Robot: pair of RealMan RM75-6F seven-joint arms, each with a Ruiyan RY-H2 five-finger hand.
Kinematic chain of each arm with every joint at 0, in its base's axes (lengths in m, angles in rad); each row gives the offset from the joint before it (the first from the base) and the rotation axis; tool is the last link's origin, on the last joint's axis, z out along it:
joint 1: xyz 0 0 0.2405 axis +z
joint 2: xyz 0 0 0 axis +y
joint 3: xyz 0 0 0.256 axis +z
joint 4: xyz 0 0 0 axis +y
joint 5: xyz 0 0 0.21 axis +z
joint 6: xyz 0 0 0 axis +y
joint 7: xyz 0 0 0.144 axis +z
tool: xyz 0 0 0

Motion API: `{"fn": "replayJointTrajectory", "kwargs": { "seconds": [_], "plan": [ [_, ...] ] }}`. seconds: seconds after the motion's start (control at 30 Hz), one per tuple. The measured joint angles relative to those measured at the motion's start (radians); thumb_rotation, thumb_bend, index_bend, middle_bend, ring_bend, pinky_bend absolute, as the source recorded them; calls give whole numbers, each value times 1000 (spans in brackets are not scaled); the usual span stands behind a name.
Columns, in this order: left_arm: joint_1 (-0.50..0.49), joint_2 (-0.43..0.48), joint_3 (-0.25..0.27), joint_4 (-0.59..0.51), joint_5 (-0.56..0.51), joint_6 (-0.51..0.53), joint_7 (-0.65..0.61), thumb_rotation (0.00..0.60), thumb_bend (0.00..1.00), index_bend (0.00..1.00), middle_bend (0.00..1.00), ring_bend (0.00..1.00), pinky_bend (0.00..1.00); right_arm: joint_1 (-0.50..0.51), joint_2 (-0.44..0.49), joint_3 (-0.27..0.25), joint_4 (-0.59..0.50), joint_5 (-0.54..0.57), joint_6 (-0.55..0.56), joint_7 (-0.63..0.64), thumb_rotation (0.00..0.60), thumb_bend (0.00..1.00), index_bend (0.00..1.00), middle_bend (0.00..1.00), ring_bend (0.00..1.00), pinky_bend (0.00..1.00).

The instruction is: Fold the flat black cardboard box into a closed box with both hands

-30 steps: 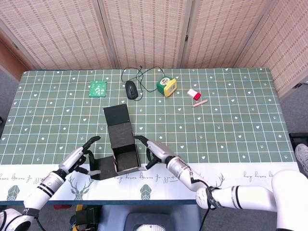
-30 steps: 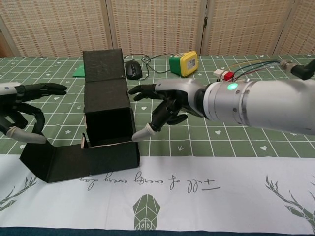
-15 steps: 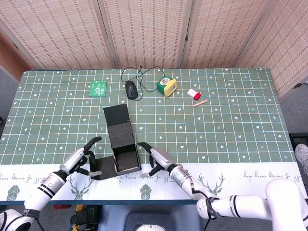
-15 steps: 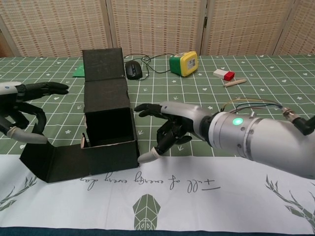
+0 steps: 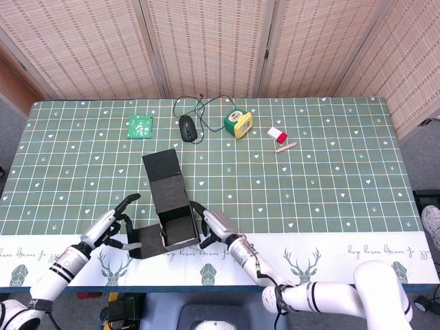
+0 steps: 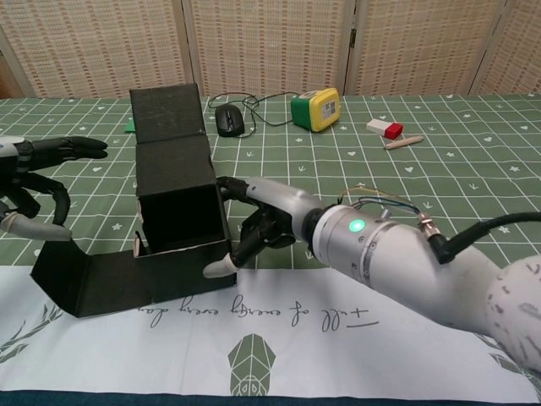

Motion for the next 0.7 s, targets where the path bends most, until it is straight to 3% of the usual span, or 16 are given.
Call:
{"fn": "replayJointTrajectory", "kwargs": {
  "seconds": [0.17, 0.23, 0.4, 0.7],
  "plan": [
    [8, -1, -4, 14, 1, 17, -6, 600, 91, 0, 0, 521, 960, -10, -76, 24, 62, -1, 80, -21, 600, 248, 280, 334, 760, 1000],
    [13, -4, -10, 23, -3, 31, -1, 600, 91, 0, 0, 528, 961, -19, -98, 38, 72, -2, 109, -31, 600, 276, 327, 365, 770, 1000],
    [33, -10, -36, 41, -32, 74, 6, 600, 91, 0, 0, 545, 966, -48, -90, 55, 45, -10, 133, -27, 600, 294, 346, 389, 775, 1000],
    [81, -20, -108, 91, -116, 162, 23, 600, 91, 0, 0, 553, 966, -146, 27, 82, -136, -78, 194, 77, 600, 294, 358, 401, 779, 1000]
  ]
}}
